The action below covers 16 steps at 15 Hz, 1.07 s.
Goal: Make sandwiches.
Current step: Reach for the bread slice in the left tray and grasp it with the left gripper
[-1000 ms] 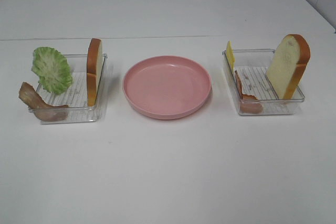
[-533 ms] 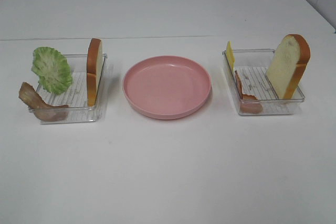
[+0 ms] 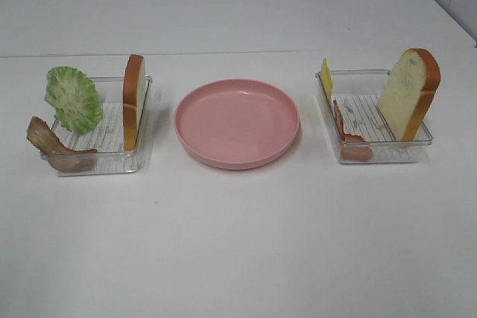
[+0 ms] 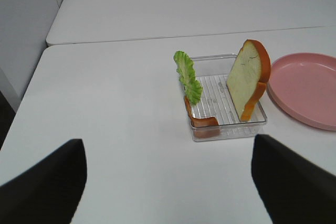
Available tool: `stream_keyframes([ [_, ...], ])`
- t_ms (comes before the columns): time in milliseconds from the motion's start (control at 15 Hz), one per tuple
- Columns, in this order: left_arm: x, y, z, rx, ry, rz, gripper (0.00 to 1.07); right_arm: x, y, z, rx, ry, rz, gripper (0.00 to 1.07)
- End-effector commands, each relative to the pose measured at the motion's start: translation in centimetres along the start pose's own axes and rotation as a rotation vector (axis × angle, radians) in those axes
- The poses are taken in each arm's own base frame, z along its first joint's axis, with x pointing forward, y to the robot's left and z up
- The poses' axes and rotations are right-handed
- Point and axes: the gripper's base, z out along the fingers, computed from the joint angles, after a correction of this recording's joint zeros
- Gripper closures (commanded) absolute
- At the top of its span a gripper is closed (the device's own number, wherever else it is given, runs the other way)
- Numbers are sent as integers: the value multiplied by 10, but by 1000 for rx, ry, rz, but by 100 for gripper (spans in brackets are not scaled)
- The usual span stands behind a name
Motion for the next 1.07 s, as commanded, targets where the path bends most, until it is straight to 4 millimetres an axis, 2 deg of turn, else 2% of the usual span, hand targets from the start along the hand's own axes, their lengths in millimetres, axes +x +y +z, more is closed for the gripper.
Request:
stream_keyframes([
  [67,-29,1,35,-3,78,-19,26,0,0,-1,4,-23,-1,30],
  [200,-58,3,75,1,216,-31,26,0,0,-1,4,-23,-1,30],
  [267,-80,2,121,28,368,-72,26,0,0,-1,4,-23,-1,30],
  [333,-84,1,133,39,410,-86,26,0,0,-1,4,-23,-1,30],
  [467,-97,-1,175,65,520,-110,26,0,0,-1,4,-23,-1,30],
  [667,-99,-17,237,111,635,-79,26,0,0,-1,4,-23,-1,30],
  [867,-100,-49,284,173,702,-33,26,0,0,-1,4,-23,-1,30],
  [933,-98,-56,291,179,724,-34,26,0,0,-1,4,-23,-1,30],
  [1000,-97,-78,312,190,780,-56,26,0,0,-1,4,-23,-1,30],
  [1067,-97,-90,321,190,805,-45,26,0,0,-1,4,-23,-1,30],
])
